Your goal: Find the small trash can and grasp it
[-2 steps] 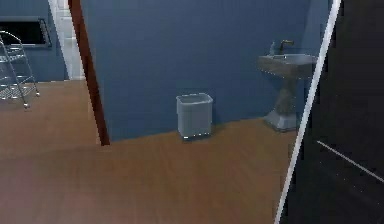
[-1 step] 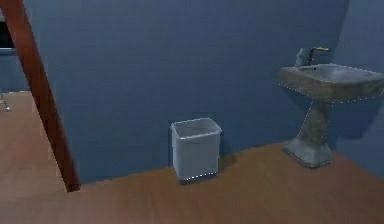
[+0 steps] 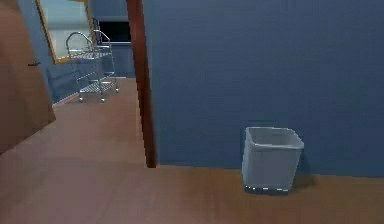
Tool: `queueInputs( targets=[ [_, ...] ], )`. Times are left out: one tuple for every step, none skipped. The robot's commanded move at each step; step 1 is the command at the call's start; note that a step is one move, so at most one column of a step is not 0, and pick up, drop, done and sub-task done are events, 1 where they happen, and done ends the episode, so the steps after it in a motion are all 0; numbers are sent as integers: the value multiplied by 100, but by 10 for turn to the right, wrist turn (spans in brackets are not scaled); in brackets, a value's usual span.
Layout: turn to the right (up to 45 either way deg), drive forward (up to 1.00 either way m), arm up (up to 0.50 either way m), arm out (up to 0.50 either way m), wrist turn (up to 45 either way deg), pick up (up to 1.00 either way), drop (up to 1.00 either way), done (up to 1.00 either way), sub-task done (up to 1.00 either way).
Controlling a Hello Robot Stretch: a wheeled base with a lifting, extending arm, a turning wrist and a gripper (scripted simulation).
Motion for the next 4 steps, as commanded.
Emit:
queueInputs(
  targets=[
    [450, 0, 0, 0, 0, 0, 0, 0, 0],
    [180, 0, 0, 0, 0, 0, 0, 0, 0],
    [30, 0, 0, 0, 0, 0, 0, 0, 0],
    [-450, 0, 0, 0, 0, 0, 0, 0, 0]
  ],
)
